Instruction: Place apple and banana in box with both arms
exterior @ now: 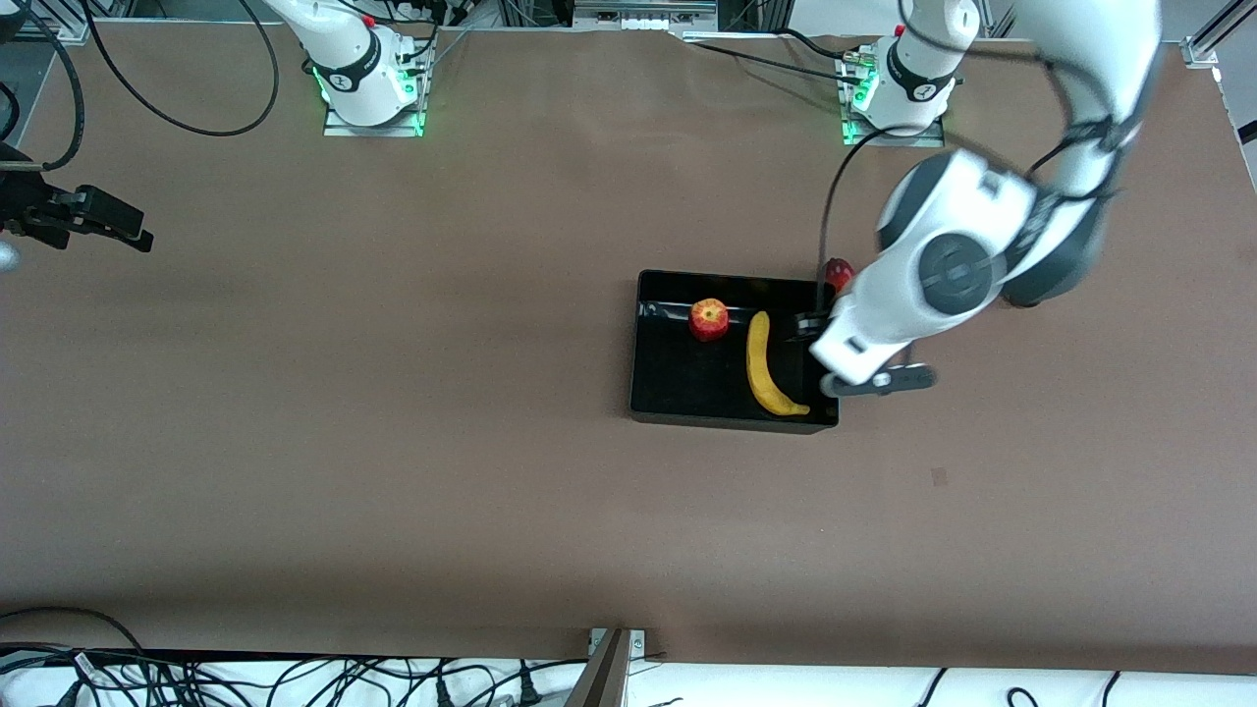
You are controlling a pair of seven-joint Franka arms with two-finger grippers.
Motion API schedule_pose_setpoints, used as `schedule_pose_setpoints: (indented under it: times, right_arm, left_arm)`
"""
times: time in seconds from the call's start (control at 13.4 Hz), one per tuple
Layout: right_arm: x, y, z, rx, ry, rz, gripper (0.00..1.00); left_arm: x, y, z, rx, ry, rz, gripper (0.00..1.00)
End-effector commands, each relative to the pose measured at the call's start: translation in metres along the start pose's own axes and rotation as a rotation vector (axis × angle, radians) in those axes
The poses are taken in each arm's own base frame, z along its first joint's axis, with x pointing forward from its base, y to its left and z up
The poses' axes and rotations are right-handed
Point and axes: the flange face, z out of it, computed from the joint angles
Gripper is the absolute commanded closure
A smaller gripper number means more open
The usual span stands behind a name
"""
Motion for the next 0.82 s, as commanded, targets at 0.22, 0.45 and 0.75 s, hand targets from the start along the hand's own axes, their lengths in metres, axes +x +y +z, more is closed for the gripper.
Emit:
schedule_pose_setpoints:
  times: [0.22,0.45,0.75]
  right_arm:
    - [-0.001,-0.001,-0.001,0.002,-0.004,0.008,0.0]
    - [-0.001,-0.001,-0.002,0.002,-0.002,0.008,0.0]
    - [-0.001,-0.001,-0.001,0.002,-0.004,0.008,0.0]
  left_arm:
    - [-0.025,-0.163,-0.161,-0.017,0.188,-0.057,0.0]
    - [-0.041,-0.212,-0.192,-0.011,0.238,-0.018,0.0]
    - [-0.042,-0.223,-0.196,-0.067,0.233,-0.008,0.0]
